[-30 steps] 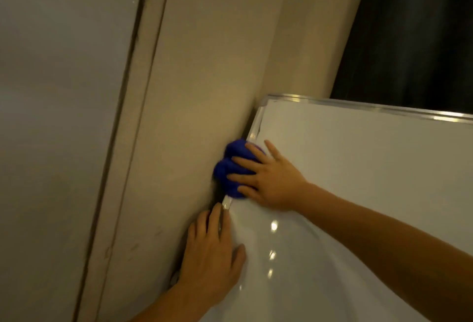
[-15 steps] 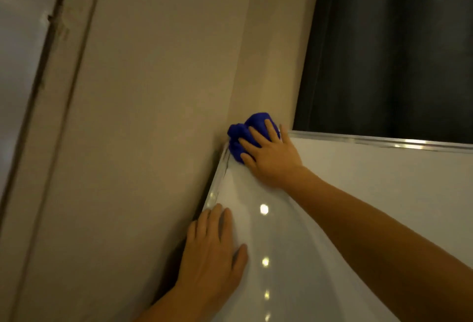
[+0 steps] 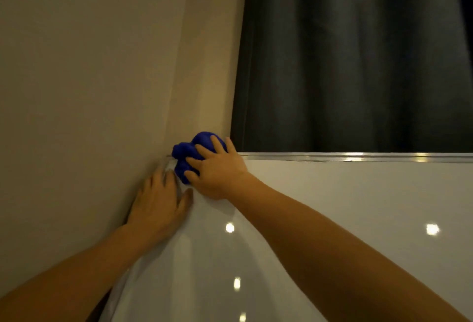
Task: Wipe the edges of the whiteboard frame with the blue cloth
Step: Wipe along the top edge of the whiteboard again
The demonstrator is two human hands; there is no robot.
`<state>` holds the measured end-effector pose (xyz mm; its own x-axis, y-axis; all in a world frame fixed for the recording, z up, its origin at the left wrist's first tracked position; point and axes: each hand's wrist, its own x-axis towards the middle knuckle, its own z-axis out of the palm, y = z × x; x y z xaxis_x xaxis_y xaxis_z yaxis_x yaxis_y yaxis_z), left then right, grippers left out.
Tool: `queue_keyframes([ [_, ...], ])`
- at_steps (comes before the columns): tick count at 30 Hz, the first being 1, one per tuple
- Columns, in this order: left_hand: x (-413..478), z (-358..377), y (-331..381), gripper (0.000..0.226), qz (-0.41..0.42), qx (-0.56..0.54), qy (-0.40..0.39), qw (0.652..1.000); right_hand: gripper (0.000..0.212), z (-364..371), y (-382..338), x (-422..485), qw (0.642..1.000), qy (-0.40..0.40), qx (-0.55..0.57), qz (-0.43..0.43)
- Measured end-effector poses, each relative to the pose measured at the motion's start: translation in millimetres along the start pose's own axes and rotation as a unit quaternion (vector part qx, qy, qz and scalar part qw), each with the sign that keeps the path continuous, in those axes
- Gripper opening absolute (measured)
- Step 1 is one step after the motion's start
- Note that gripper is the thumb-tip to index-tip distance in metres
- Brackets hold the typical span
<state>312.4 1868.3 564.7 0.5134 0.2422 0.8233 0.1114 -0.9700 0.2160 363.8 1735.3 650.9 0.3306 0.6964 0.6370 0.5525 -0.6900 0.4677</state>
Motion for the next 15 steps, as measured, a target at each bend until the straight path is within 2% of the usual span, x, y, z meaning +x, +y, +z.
queue_keyframes([
  [5,20,-1,9,0.08,0.025,0.044,-0.018,0.999,0.058,2,88,-75,0.994,0.069,-0.017,0.085],
  [8,26,7,34,0.093,0.059,0.077,-0.055,0.994,0.068,5,135,-135,0.989,0.044,-0.065,0.129],
  [12,27,22,79,0.109,0.009,0.023,-0.086,0.996,0.066,-16,186,-184,0.962,0.035,-0.089,0.254],
  [15,27,20,102,0.107,0.001,0.001,-0.085,0.996,0.061,-23,179,-179,0.934,0.035,-0.035,0.354],
])
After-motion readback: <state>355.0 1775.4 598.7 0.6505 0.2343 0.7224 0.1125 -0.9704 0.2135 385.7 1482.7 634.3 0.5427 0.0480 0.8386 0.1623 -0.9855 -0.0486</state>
